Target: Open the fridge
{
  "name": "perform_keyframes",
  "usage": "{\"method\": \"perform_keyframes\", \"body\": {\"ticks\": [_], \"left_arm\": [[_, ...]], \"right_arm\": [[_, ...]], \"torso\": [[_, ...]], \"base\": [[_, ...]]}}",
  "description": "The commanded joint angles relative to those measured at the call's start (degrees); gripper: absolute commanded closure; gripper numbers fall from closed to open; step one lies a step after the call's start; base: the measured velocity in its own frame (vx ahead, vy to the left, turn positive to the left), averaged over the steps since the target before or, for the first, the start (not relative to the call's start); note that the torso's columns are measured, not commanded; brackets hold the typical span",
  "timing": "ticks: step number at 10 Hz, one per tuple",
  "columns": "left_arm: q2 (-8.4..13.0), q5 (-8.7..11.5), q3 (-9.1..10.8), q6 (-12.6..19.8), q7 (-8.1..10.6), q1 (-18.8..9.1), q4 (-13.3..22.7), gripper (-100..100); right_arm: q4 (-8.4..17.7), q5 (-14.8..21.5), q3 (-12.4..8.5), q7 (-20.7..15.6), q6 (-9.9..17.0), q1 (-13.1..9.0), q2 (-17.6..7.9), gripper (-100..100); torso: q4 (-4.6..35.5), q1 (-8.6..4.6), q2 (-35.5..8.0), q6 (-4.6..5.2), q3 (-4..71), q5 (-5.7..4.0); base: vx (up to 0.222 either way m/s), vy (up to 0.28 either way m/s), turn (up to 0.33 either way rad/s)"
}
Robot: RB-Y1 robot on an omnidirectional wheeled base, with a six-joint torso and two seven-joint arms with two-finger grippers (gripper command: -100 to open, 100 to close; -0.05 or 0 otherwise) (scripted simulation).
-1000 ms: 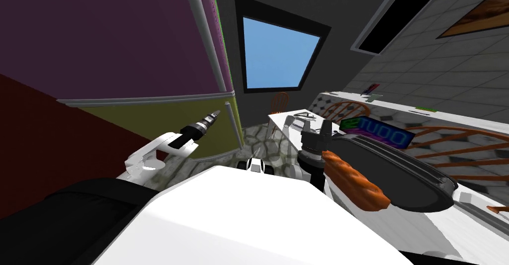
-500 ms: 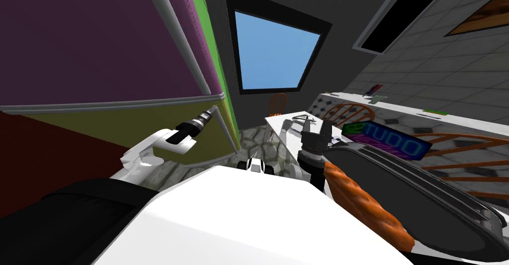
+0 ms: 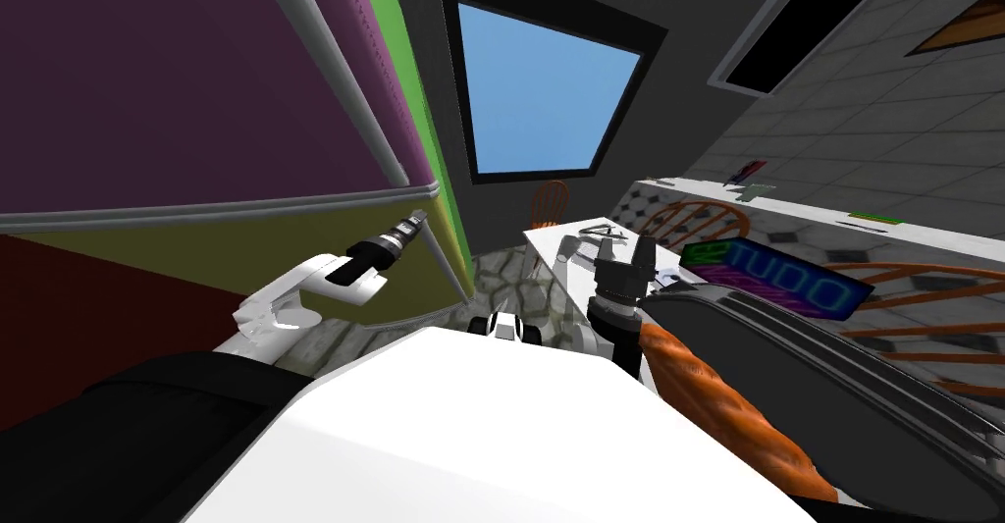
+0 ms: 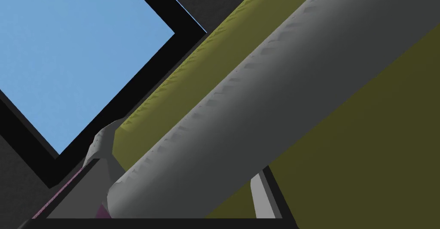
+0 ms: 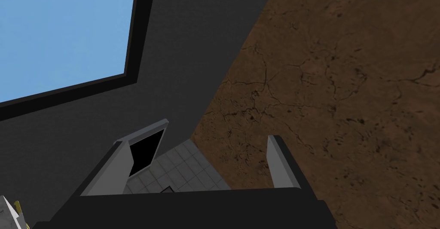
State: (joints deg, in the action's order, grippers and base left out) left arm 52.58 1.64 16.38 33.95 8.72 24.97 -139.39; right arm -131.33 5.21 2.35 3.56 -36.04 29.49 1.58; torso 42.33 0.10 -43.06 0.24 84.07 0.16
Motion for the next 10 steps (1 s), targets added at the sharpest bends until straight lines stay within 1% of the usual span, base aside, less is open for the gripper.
{"method": "perform_keyframes", "body": {"ticks": [1,4,8,9,10], "left_arm": [[1.36,0.78,-1.15,-1.46,0.28,0.91,-2.12,100],[3.14,1.33,-2.67,-3.63,0.53,2.0,-5.09,100],[5.5,2.07,-4.71,-6.53,0.87,3.46,-9.05,100],[4.93,1.8,-3.97,-6.23,0.69,4.07,-8.76,100],[5.85,2.05,-4.62,-7.54,0.82,4.23,-8.97,100]], "right_arm": [[0.01,0.0,0.0,0.0,0.01,-0.01,0.0,0],[0.01,0.0,0.0,0.0,0.0,0.0,0.0,0],[0.01,0.0,0.0,0.0,0.01,0.0,0.0,0],[0.01,0.0,0.0,0.0,0.01,0.0,0.0,0],[0.0,0.0,0.0,0.0,0.0,0.03,0.01,0]], "torso": [[0.12,0.14,0.1,-0.26,0.0,0.0],[0.19,0.34,0.39,-0.68,0.26,-0.03],[0.16,0.09,0.39,-0.47,0.28,-0.13],[0.08,-0.19,0.5,-0.31,0.32,-0.18],[-0.03,-0.38,1.13,-0.34,0.7,-0.28]], "base": [[-0.314,0.125,-0.095],[-0.337,0.111,-0.07],[-0.354,0.112,-0.063],[-0.157,0.041,-0.027],[-0.142,0.082,-0.074]]}}
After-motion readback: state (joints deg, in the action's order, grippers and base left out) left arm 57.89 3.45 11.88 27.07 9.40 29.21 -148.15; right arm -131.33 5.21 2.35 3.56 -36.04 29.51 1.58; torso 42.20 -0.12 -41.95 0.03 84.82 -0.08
